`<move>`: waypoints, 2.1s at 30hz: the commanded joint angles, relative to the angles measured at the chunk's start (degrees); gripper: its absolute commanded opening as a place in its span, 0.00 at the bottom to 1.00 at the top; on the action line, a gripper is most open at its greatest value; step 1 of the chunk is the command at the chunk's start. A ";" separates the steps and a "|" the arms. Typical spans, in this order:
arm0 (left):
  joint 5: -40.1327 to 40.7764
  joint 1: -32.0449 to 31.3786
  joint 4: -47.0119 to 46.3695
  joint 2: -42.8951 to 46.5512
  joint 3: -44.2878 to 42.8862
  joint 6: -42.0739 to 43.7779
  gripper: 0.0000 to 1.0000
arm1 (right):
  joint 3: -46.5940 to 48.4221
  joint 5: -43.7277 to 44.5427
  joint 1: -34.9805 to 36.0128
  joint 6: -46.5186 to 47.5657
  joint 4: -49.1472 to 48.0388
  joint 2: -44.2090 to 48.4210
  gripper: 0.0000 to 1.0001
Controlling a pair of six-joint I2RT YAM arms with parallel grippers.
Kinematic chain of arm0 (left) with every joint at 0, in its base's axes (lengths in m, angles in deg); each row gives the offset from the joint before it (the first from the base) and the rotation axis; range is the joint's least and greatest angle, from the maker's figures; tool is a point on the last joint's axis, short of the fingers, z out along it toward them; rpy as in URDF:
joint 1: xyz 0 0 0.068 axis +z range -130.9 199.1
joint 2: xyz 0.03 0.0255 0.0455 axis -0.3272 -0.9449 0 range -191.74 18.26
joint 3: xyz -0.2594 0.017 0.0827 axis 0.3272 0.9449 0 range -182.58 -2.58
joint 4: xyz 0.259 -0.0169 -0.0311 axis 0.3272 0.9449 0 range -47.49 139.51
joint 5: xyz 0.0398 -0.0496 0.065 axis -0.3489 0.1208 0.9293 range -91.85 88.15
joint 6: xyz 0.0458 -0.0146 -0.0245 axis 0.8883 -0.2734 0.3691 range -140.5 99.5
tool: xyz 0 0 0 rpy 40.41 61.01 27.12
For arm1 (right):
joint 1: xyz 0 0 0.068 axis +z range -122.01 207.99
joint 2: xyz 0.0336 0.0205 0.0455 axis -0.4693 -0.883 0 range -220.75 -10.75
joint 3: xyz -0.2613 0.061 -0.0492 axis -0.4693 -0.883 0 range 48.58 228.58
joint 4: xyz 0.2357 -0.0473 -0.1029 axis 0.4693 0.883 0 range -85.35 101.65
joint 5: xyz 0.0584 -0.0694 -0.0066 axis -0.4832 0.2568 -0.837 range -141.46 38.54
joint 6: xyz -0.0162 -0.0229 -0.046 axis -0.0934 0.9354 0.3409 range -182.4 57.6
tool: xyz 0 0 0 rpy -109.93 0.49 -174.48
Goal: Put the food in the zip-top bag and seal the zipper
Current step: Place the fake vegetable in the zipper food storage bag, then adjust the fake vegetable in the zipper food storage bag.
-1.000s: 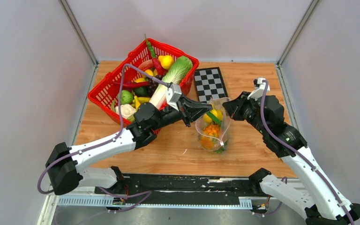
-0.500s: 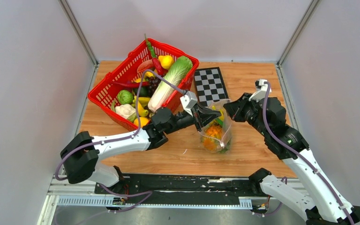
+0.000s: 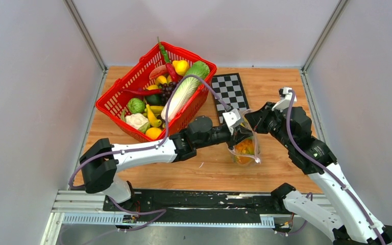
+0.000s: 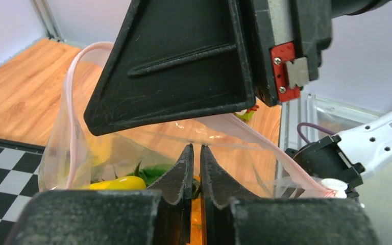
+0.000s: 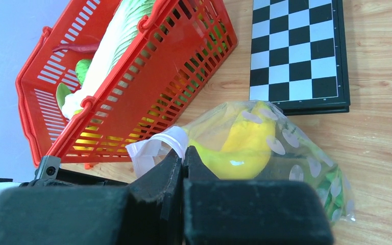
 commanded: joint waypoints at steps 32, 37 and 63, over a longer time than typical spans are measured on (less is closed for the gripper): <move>-3.94 -0.14 40.46 17.61 -12.83 21.23 0.74 | 1.11 -1.40 0.02 -0.27 -5.00 -0.57 0.00; -8.47 -0.07 58.32 7.69 -27.83 33.54 0.75 | 1.30 -1.69 0.05 0.37 -4.57 -0.82 0.00; -6.59 -0.16 68.81 0.20 -37.22 36.18 0.21 | 1.07 -1.78 0.05 0.53 -4.66 -0.73 0.00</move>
